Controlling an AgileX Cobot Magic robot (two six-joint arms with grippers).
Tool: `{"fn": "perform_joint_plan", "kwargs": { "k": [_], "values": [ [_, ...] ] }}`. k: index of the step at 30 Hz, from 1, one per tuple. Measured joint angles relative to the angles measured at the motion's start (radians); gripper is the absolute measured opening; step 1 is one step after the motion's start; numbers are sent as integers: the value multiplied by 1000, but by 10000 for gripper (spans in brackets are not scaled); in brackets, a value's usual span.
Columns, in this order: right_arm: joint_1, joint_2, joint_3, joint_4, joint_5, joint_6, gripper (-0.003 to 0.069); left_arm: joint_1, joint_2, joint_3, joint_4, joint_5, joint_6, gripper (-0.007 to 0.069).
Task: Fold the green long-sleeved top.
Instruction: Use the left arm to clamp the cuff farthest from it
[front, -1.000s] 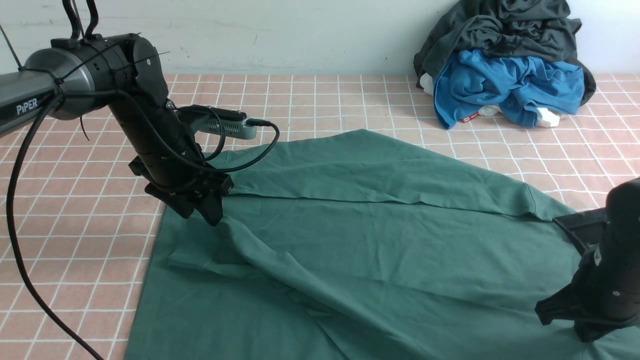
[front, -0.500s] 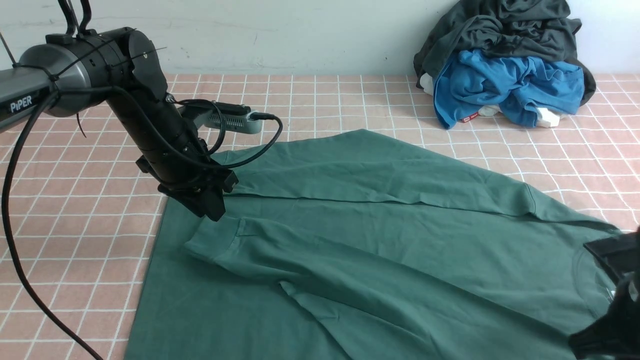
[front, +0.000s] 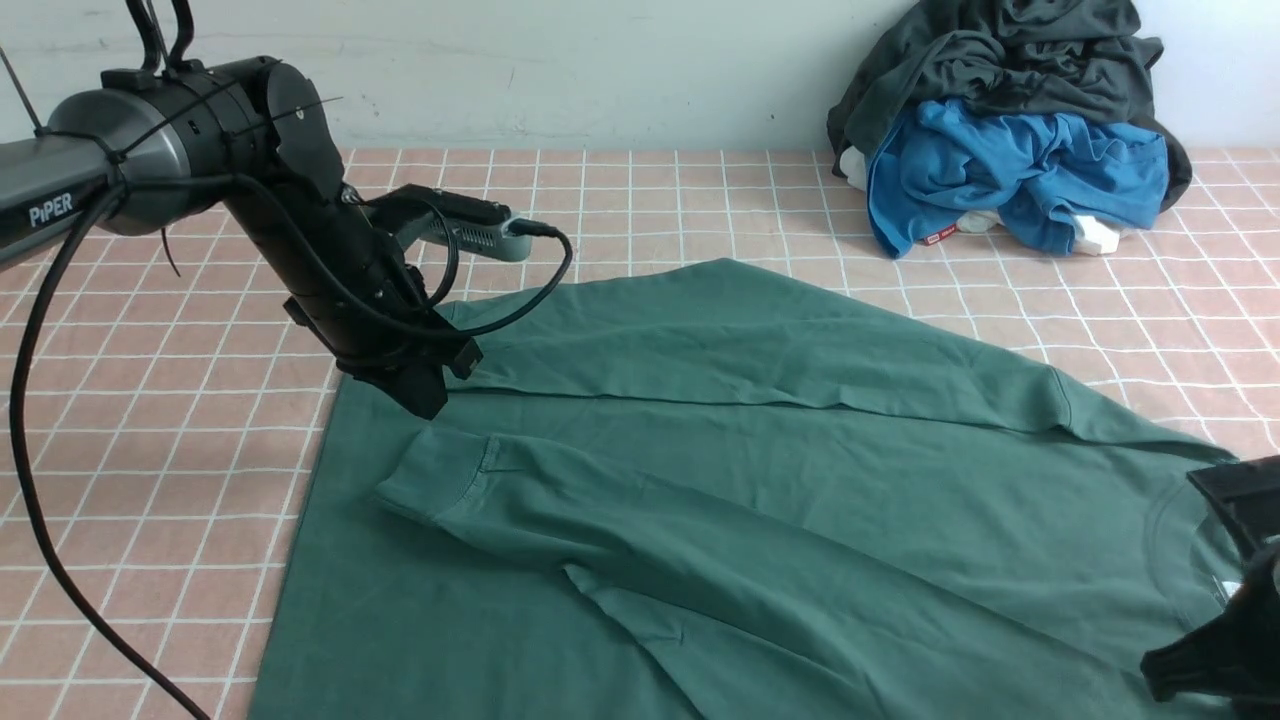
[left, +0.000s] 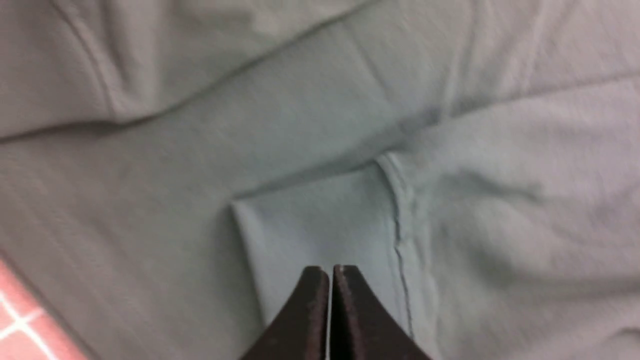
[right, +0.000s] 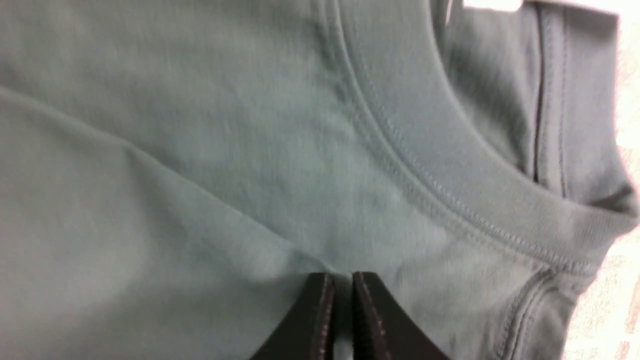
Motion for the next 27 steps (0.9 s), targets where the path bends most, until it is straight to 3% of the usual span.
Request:
{"fn": "perform_joint_plan", "kwargs": {
  "k": [5, 7, 11, 12, 14, 19, 27],
  "values": [
    [0, 0, -68, -20, -1, 25, 208, 20, 0, 0, 3, -70, -49, 37],
    [0, -2, -83, -23, -1, 26, 230, 27, 0, 0, 3, -85, -62, 71],
    [0, -16, -155, -26, -8, 29, 276, 52, 0, 0, 18, -127, -126, 243],
    [0, -16, -155, -26, -8, 29, 276, 53, 0, -1, 21, -128, -129, 243],
    [0, -21, -198, -17, -15, 20, 280, 66, 11, -25, 47, -144, -148, 378],
    [0, -21, -226, 19, -38, -13, 281, 75, 63, -107, 76, -152, -155, 534],
    [0, -21, -226, 50, -41, -55, 281, 62, 202, -238, 84, -39, -141, 543]
  ]
}}
